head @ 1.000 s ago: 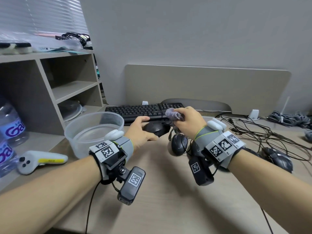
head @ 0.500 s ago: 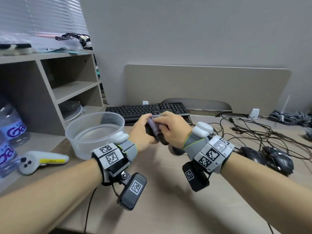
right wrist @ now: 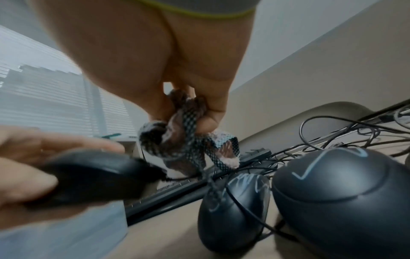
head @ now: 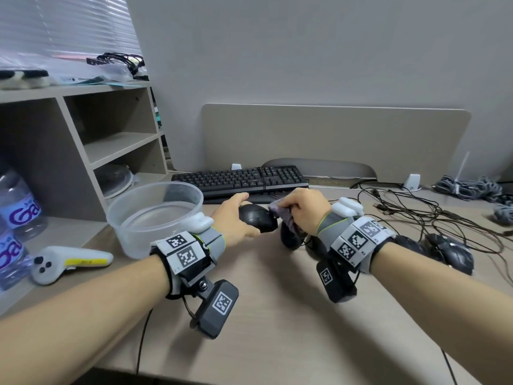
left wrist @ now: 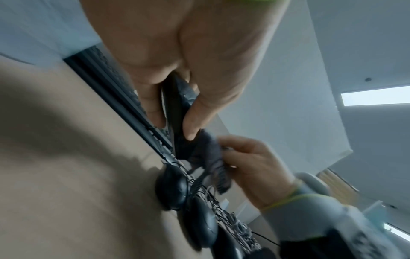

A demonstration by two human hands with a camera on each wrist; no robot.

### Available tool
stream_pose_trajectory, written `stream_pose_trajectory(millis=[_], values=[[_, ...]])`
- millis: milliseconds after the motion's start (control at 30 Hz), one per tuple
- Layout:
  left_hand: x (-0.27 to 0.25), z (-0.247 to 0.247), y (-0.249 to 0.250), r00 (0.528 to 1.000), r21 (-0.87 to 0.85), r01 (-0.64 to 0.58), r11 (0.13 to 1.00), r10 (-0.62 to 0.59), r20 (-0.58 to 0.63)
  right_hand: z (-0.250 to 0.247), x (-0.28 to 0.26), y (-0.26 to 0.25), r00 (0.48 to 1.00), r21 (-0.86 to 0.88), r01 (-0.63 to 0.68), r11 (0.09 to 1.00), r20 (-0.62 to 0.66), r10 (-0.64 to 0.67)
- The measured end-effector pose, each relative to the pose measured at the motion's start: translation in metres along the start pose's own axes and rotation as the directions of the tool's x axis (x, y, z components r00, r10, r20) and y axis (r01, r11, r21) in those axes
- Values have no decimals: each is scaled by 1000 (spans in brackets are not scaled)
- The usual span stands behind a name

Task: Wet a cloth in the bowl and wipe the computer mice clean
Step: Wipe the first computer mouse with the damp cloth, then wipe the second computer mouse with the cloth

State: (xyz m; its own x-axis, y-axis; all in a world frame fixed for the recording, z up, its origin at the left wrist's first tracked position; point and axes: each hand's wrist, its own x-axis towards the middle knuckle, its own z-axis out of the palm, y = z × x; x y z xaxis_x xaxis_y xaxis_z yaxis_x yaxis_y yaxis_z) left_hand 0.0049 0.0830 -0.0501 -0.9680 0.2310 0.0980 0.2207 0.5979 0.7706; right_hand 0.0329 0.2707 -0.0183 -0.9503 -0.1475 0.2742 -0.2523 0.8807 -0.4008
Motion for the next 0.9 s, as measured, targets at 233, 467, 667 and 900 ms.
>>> stream_pose_trajectory(millis=[233, 467, 667, 900], values=[[11, 14, -13, 986, 66, 164, 984, -162, -35, -18, -8, 8, 976, 92, -108, 990, -180, 123], [27, 19, -20, 940, 369, 333, 868, -336, -58, -37, -21, 14, 945, 220, -136, 966, -263, 193], [38, 21, -10, 943, 545, 320, 775, -318, -102, -49, -36, 32, 938, 214, -146, 966, -279, 204], [49, 65, 13, 976, 335, 155, 929, -197, 96, -43, -28, 53, 935, 240, -164, 957, -271, 229]])
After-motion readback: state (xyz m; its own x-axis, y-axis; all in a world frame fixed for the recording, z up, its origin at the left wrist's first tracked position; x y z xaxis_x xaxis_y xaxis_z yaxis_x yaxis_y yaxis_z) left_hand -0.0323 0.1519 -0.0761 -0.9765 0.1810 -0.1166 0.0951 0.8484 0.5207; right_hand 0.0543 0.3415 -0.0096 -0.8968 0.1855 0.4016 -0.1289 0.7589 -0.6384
